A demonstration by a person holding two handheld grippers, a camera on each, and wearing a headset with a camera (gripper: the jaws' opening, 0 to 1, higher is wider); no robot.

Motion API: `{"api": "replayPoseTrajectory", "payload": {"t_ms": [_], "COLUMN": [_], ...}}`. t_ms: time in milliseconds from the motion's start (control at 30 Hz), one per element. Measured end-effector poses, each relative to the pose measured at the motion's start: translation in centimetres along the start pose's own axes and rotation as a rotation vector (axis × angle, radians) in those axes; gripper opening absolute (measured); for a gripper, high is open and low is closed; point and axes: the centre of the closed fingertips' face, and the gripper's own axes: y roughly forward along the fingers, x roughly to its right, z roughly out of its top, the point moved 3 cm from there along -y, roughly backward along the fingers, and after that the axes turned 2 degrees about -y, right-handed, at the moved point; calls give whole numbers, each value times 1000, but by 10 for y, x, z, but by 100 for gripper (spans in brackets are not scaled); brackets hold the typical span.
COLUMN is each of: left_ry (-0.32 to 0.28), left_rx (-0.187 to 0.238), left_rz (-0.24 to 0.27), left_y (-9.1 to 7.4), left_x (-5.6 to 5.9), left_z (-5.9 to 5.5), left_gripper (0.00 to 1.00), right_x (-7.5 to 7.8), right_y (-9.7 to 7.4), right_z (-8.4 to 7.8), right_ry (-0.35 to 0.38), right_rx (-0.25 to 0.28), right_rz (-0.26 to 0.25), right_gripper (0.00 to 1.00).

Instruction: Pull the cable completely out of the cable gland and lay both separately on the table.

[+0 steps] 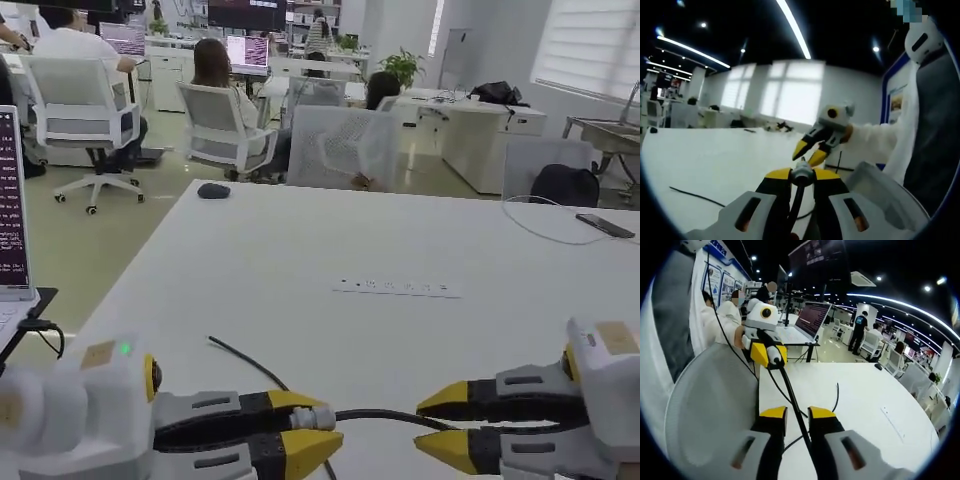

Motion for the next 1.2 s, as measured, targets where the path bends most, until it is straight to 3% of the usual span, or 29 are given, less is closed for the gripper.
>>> {"api": "replayPoseTrajectory", "payload": {"t_ms": [167,267,567,700,1200], "left_ry": [0,3,3,4,-2], "left_rx": [-14,-13,-16,-23,-14], "left_rz": [-9,-13,-22,-29,-12], "left_y": [2,2,2,3,0], "left_x": [1,2,3,4,2], "left_z": [-2,-2,-2,-3,-2], "left_gripper": [17,17,17,17,17], "right_x": [-17,-21,-20,-19,-19], "right_y": [15,23,30,29,30], "right_z": [26,31,31,29,29], "right_ry": [-86,-92,-89,-87,-87], "right_rx": [44,53,56,59,99], "right_rz": [73,92,110,109,107], "right_gripper": [19,19,15,8,6]}}
